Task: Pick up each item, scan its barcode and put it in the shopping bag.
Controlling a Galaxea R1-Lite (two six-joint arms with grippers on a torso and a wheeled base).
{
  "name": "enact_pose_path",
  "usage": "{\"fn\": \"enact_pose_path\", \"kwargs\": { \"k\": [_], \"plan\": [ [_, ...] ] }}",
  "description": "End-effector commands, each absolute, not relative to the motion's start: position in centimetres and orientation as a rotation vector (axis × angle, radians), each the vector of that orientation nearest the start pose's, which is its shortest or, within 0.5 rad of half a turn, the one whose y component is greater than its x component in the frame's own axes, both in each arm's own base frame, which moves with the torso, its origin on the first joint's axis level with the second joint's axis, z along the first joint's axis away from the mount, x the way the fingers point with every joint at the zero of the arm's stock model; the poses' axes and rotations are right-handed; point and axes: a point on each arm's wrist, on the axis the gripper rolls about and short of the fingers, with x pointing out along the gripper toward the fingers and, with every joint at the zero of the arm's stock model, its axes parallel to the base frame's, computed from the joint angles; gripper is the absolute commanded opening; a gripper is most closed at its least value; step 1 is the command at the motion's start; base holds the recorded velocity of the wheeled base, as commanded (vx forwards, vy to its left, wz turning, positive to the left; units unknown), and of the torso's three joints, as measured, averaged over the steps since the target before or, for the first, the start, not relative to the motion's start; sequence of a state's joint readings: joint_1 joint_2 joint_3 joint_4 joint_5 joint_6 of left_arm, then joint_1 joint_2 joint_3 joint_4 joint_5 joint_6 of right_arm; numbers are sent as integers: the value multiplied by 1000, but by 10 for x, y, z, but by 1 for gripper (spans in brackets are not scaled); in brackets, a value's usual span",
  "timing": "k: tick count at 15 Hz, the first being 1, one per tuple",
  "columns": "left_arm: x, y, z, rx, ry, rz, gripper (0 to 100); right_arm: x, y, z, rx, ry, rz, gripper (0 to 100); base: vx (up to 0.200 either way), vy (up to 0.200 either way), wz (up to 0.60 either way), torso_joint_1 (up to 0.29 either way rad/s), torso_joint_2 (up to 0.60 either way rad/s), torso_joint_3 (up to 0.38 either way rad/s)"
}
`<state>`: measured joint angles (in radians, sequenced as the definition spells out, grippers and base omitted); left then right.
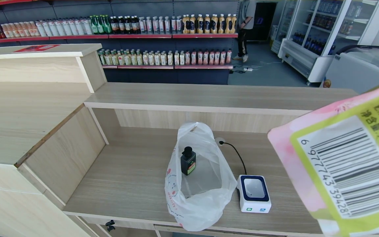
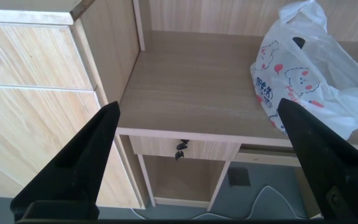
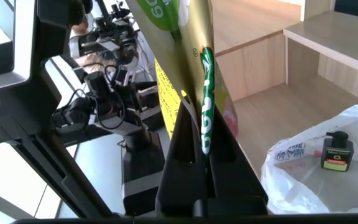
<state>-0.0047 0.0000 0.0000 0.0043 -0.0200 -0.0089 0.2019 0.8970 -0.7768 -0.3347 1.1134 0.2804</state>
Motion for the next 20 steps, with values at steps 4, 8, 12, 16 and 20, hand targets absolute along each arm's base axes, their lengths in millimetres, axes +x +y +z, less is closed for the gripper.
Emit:
{"fn": "enact_pose_path", "kwargs": {
  "k": [4,8,12,16,20],
  "plan": [
    [-23,0,75,-9,5,-25,100,79,37,308,138,-19,1327,0,0,0,0,0,0,0],
    [-23,0,75,-9,5,-25,100,86,36,304,125,-16,1302,0,0,0,0,0,0,0],
    [-23,0,75,-9,5,-25,100,141,20,262,-86,-4,930,0,0,0,0,0,0,0],
    [-23,0,75,-9,6,-25,100,176,-9,221,-568,33,597,0,0,0,0,0,0,0],
    [-23,0,75,-9,5,-25,100,188,-14,211,-718,-13,555,0,0,0,0,0,0,0]
  ]
}}
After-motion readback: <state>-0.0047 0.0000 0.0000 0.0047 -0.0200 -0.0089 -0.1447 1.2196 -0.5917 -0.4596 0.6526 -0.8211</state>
